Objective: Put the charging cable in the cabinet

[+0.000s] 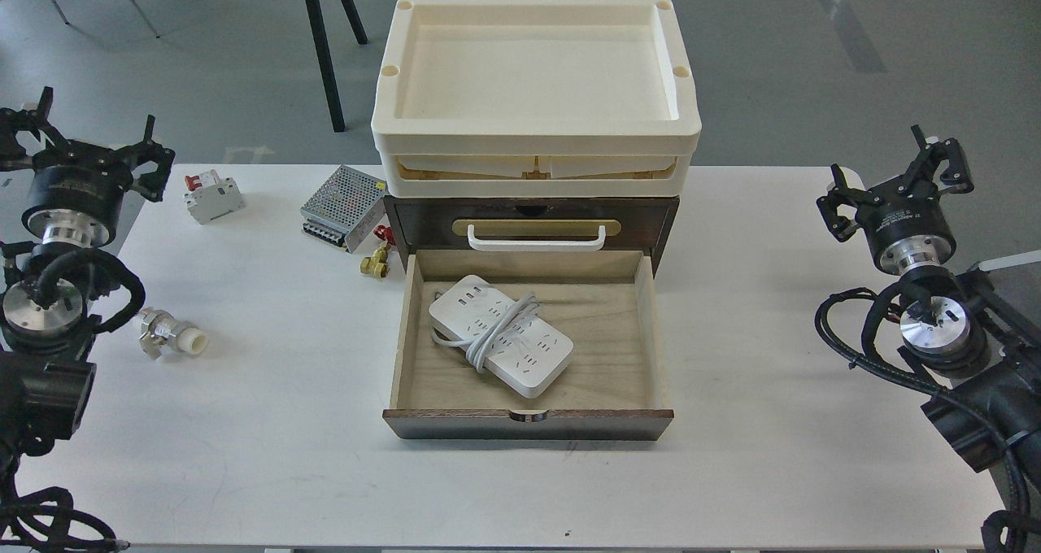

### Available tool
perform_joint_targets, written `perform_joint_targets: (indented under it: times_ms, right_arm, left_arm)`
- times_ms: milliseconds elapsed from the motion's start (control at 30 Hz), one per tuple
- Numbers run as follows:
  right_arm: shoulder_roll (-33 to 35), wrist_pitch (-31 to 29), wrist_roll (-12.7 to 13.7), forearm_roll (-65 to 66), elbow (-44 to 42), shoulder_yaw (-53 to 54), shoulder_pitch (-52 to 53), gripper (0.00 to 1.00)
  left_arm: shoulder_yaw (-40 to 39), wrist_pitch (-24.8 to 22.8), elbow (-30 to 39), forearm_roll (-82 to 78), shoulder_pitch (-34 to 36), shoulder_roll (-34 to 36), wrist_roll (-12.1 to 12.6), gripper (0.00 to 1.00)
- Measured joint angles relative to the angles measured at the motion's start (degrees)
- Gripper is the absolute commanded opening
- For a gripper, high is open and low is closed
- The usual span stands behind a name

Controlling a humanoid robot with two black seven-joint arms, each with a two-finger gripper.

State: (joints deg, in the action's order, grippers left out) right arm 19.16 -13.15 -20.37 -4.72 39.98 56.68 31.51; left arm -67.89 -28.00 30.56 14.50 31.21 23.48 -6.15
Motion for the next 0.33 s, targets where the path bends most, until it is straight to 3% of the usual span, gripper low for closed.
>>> perform_joint_targets:
  times_ms: [333]
  right_arm:
    - [0.5, -0.5, -0.1, -0.1, 1.7, 0.0, -0.2, 1.0]
  left_arm:
    - [0.6, 0.0, -4.6, -0.1, -1.3, -3.3, 0.0, 1.0]
